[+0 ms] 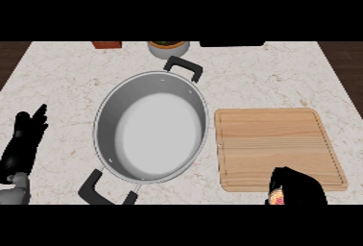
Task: Pick the cupcake from the cutting board and place it in the pot
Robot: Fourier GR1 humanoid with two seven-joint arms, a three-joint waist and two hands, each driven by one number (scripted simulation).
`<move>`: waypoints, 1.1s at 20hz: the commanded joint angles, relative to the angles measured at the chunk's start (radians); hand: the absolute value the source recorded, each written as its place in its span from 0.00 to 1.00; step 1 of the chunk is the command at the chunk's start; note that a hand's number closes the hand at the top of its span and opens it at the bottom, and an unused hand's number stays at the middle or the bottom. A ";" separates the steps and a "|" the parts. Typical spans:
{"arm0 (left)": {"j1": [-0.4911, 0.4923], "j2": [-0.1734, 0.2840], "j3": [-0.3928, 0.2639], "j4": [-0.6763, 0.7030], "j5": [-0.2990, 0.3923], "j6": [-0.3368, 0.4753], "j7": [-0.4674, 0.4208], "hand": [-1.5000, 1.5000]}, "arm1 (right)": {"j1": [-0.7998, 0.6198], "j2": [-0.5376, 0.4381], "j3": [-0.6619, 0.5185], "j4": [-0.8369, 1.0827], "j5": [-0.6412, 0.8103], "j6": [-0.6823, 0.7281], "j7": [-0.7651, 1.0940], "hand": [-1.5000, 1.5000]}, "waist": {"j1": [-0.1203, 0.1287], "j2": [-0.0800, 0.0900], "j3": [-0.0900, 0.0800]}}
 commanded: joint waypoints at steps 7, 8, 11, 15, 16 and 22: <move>-0.016 -0.009 0.000 -0.018 -0.017 0.013 0.020 0.50 | 0.237 -0.084 0.084 -0.573 0.194 -0.078 0.088 1.00 | -0.001 0.000 0.000; -0.026 -0.011 0.001 0.015 -0.002 -0.006 0.005 0.50 | 0.233 -0.084 0.132 -0.614 0.248 -0.111 0.075 1.00 | -0.010 -0.002 -0.001; -0.019 -0.006 0.012 0.021 -0.010 0.005 -0.013 0.50 | 0.193 -0.076 0.199 -0.738 0.320 -0.124 0.068 1.00 | 0.002 -0.002 -0.001; -0.032 0.002 0.015 0.001 0.001 -0.010 0.025 0.50 | 0.098 -0.049 0.274 -0.817 0.391 -0.142 0.054 1.00 | 0.009 -0.002 -0.001; -0.017 -0.021 -0.013 -0.010 -0.020 0.003 0.009 0.50 | 0.044 -0.025 0.304 -0.840 0.415 -0.087 0.074 1.00 | 0.018 -0.001 -0.003; -0.030 -0.003 0.002 0.031 -0.025 -0.009 -0.017 0.50 | -0.218 0.127 0.464 -0.790 0.539 0.147 0.161 1.00 | 0.029 0.004 -0.004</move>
